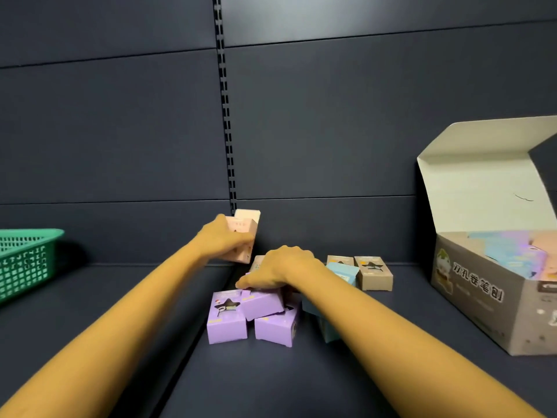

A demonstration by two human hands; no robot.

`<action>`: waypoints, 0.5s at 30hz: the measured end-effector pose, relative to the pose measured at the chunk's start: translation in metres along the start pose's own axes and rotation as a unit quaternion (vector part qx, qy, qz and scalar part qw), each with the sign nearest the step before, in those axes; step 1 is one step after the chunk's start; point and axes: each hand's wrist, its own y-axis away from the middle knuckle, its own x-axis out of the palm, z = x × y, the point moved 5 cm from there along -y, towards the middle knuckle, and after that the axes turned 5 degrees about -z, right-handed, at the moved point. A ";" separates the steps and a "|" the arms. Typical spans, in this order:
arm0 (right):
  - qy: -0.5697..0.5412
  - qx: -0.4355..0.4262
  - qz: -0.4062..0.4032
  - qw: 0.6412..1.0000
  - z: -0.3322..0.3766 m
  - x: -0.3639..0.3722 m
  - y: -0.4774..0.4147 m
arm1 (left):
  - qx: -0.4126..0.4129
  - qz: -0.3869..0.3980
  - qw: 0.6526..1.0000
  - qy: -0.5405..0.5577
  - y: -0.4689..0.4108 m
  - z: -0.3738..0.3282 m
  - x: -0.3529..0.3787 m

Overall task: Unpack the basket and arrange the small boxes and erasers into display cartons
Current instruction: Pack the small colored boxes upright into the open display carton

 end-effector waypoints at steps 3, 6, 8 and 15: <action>-0.027 -0.006 -0.018 0.999 0.005 -0.001 -0.001 | 0.035 -0.045 0.998 0.036 0.007 -0.005 -0.025; -0.078 -0.018 -0.055 0.995 0.004 -0.012 0.003 | 0.072 -0.053 0.992 0.094 0.019 -0.018 -0.042; -0.119 -0.026 -0.073 0.990 -0.001 -0.026 0.010 | 0.086 -0.040 0.984 0.153 0.027 -0.031 -0.049; -0.203 -0.068 -0.177 0.961 -0.070 -0.089 0.053 | 0.139 0.017 0.950 0.278 0.056 -0.100 -0.030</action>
